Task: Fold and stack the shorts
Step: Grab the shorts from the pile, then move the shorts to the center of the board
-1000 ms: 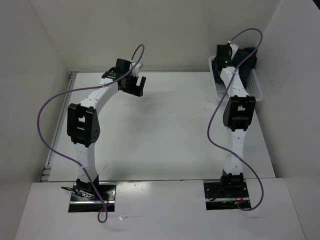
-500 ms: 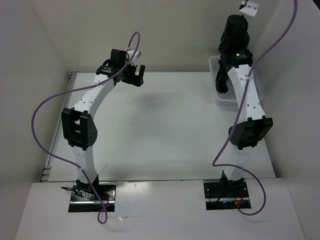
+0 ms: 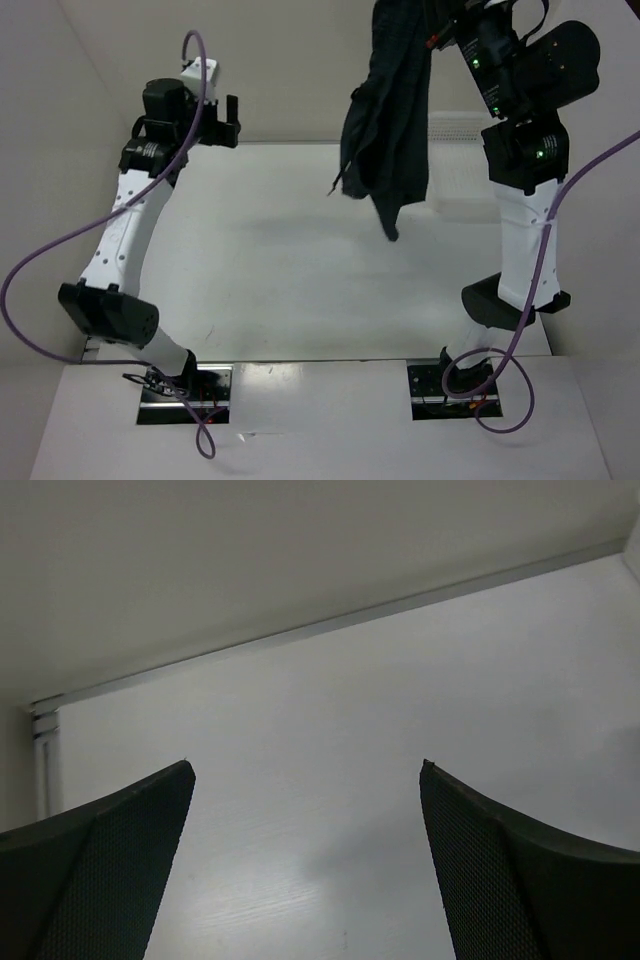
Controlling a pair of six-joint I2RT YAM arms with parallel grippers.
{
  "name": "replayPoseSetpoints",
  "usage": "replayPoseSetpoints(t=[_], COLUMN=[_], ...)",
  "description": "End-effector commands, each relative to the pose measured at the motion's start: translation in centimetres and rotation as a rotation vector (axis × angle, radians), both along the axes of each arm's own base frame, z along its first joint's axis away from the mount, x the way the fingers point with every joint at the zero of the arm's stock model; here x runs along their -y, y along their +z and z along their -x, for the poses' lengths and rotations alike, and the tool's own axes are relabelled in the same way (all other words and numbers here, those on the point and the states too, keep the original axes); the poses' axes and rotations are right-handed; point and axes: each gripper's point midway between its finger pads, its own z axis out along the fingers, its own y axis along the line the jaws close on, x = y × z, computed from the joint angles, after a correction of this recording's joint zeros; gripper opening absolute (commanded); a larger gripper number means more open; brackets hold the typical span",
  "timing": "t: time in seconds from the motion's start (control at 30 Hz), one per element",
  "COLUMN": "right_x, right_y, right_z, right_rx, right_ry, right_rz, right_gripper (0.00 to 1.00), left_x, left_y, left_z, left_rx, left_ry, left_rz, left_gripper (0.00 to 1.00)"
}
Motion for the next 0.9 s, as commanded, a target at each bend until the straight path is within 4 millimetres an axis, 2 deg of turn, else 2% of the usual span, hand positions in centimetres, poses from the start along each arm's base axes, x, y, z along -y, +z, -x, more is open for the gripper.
replayPoseSetpoints(t=[0.0, 0.03, 0.07, 0.13, 0.17, 0.27, 0.3, 0.33, 0.37, 0.4, 0.43, 0.47, 0.5, 0.53, 0.57, 0.6, 0.63, 0.67, 0.7, 0.73, 0.77, 0.8, 0.83, 0.87], right_x=[-7.2, -7.8, -8.4, -9.2, -9.5, -10.2, -9.5, -9.8, -9.6, -9.2, -7.7, -7.1, -6.1, -5.0, -4.7, -4.2, -4.5, -4.2, -3.4, -3.0, -2.3, -1.0, -0.2, 0.2], right_y=[-5.1, -5.4, -6.0, -7.3, -8.0, -12.6, -13.7, -17.5, -20.0, -22.3, -25.1, -29.4, -31.6, -34.7, -36.3, -37.9, -40.6, -42.2, -43.6, -47.7, -48.1, -49.9, -52.4, -53.5], right_z=[0.6, 0.8, 0.4, -0.6, -1.8, -7.2, -9.6, -12.8, -14.6, -16.1, -18.1, -19.2, -19.6, -18.7, -17.5, -16.3, -13.3, -11.8, -10.6, -8.7, -7.8, -7.6, -6.4, -6.0], right_rx=[-0.143, -0.156, -0.172, -0.239, -0.262, -0.397, -0.435, -0.525, -0.594, -0.634, -0.688, -0.769, -0.789, -0.849, -0.886, -0.918, -0.989, -1.033, -1.085, -1.188, -1.212, -1.266, -1.335, -1.36], right_ry=[0.398, 0.438, 0.47, 0.51, 0.501, 0.423, 0.338, 0.283, 0.228, 0.163, 0.034, -0.034, -0.099, -0.144, -0.138, -0.117, -0.038, -0.001, 0.015, 0.063, 0.07, 0.052, 0.04, 0.024], right_rz=[0.115, 0.115, 0.114, 0.081, 0.069, 0.018, -0.033, -0.047, -0.05, -0.03, -0.031, 0.025, 0.1, 0.165, 0.216, 0.272, 0.322, 0.348, 0.338, 0.346, 0.324, 0.298, 0.292, 0.299], right_gripper=[0.0, 0.0, 0.0, 0.0, 0.0, 0.0, 0.05, 0.55, 0.82, 0.99, 0.99, 0.99, 0.99, 0.99, 0.99, 0.99, 0.99, 0.99, 0.99, 0.99, 0.97, 0.93, 0.88, 0.79], left_x=[-4.0, -5.4, -6.0, -7.9, -8.4, -9.7, -9.9, -9.9, -9.9, -9.9, -9.7, -9.3, -8.9, -7.9, -5.8, -4.5, -3.3, -1.1, -0.5, -0.1, 0.5, 0.8, 1.3, 2.1], left_y=[0.9, 0.5, 1.2, 0.2, -0.3, -1.2, -1.2, -1.4, -2.1, -2.0, -3.2, -3.5, -3.9, -5.4, -6.9, -8.3, -12.0, -14.1, -15.9, -18.1, -21.3, -22.6, -23.5, -24.4], left_z=[2.2, 2.7, 3.6, 4.5, 4.4, 4.6, 4.6, 4.2, 3.8, 3.5, 3.2, 3.0, 3.3, 3.8, 4.7, 6.9, 9.0, 11.0, 13.4, 14.7, 17.1, 18.3, 19.1, 20.1], left_rx=[0.048, 0.041, 0.065, 0.045, 0.033, 0.02, 0.02, 0.019, 0.002, 0.004, -0.03, -0.043, -0.062, -0.122, -0.171, -0.238, -0.344, -0.409, -0.479, -0.54, -0.627, -0.672, -0.698, -0.731], left_ry=[0.133, 0.168, 0.187, 0.233, 0.245, 0.276, 0.286, 0.286, 0.286, 0.286, 0.276, 0.267, 0.245, 0.214, 0.147, 0.101, 0.054, -0.016, -0.048, -0.069, -0.101, -0.125, -0.15, -0.183], left_rz=[-0.027, -0.032, -0.03, -0.039, -0.041, -0.044, -0.047, -0.047, -0.05, -0.05, -0.052, -0.055, -0.05, -0.055, -0.053, -0.059, -0.074, -0.092, -0.107, -0.126, -0.156, -0.167, -0.173, -0.194], left_gripper=[1.0, 1.0, 1.0, 1.0, 1.0, 1.0, 1.0, 1.0, 1.0, 1.0, 1.0, 1.0, 1.0, 1.0, 1.0, 1.0, 1.0, 1.0, 1.0, 1.0, 1.0, 1.0, 1.0, 1.0])
